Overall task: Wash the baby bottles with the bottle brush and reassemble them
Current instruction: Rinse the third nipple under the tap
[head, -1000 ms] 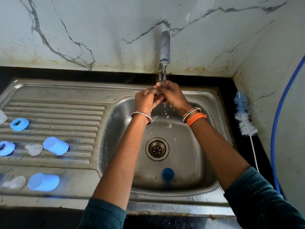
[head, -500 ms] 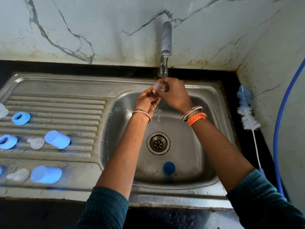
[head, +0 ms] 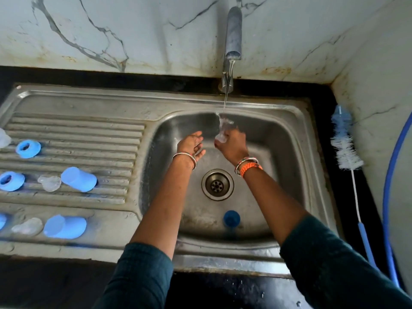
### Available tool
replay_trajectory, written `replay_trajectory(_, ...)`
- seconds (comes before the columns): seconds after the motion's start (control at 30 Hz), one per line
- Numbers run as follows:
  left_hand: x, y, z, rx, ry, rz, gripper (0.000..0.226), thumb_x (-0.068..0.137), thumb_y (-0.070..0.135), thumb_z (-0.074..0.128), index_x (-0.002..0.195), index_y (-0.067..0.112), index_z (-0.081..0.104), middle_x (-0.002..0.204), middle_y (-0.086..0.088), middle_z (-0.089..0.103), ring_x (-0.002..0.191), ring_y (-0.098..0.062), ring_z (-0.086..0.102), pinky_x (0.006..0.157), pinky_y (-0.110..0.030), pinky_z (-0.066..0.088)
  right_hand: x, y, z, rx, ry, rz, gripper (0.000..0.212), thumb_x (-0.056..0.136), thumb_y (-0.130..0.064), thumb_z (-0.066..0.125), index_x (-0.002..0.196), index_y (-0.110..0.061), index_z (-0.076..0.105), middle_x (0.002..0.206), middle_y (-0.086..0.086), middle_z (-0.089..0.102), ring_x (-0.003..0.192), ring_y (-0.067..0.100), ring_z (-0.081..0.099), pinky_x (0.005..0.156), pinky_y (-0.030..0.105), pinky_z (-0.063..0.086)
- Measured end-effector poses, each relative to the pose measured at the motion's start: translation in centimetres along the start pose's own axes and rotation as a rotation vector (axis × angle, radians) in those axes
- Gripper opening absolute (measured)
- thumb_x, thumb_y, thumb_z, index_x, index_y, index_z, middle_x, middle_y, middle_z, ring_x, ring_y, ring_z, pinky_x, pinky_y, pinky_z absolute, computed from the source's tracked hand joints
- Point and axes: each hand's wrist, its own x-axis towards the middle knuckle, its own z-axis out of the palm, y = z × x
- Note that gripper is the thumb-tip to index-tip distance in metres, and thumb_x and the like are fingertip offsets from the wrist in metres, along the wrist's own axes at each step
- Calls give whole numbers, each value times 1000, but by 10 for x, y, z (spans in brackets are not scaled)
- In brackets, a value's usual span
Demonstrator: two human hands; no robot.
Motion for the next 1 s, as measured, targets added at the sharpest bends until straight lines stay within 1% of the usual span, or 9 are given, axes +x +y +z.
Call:
replay_trajectory(0.13,-1,0,12,1,-52,-39,30,95,4,36,110,13,62,82,1,58,68,-11,50,72,-27,48,0,-6,4,66,99,-31,20,86,-17,65,102,-4,66,92,5,68,78,16,62,77,26,51)
replay_trajectory(0.2,0,-4,13,14,-43,-56,22,95,7,42,94,12,63,78,-1,56,66,-12,49,69,-26,48,3,-4,6,-11,-30,-7,20,84,-22,67,93,-4,67,89,12,69,76,19,62,75,36,54)
replay_trajectory(0.27,0,-3,15,2,-49,-60,20,95,8,44,82,14,59,75,-2,54,65,-12,48,68,-26,47,7,-10,6,-18,-26,16,17,84,-26,66,83,-8,67,81,7,69,71,17,62,69,31,52)
replay_trajectory(0.33,5,-2,12,-34,-53,-54,24,95,7,37,87,13,59,77,-1,57,68,-12,51,72,-27,48,9,-26,-2,232,-5,99,25,90,-28,59,67,-17,61,66,1,64,60,13,58,63,25,49)
replay_trajectory(0.43,1,1,11,-42,-108,-59,29,96,8,34,78,16,55,60,6,63,70,-9,53,78,-29,46,12,-44,-17,967,-309,561,44,101,-36,39,74,-11,63,60,3,63,48,10,56,50,23,50)
replay_trajectory(0.5,-4,3,13,-48,-148,-62,31,96,8,33,75,18,54,59,8,63,70,-8,54,76,-26,44,14,-40,-23,1146,-442,707,49,101,-40,37,78,-6,63,55,2,62,42,7,55,37,17,44)
replay_trajectory(0.63,-1,1,8,-78,-99,-85,29,95,9,32,76,11,54,69,-3,59,67,-14,53,70,-28,48,4,-35,-22,969,-495,566,31,95,-36,55,90,-5,57,81,18,70,59,18,69,50,22,57)
replay_trajectory(0.77,1,-4,4,-4,-79,-90,34,94,6,32,108,8,62,95,-5,62,76,-13,56,87,-31,45,5,-11,-3,443,-209,297,25,78,-24,76,91,-21,55,103,8,66,93,25,67,84,45,56)
replay_trajectory(1.0,1,-7,-3,-26,-71,-105,39,93,6,33,124,4,57,86,-1,62,74,-13,57,72,-25,47,2,-19,-3,335,32,156,32,82,-17,72,110,-10,60,99,-1,63,90,12,60,81,24,49)
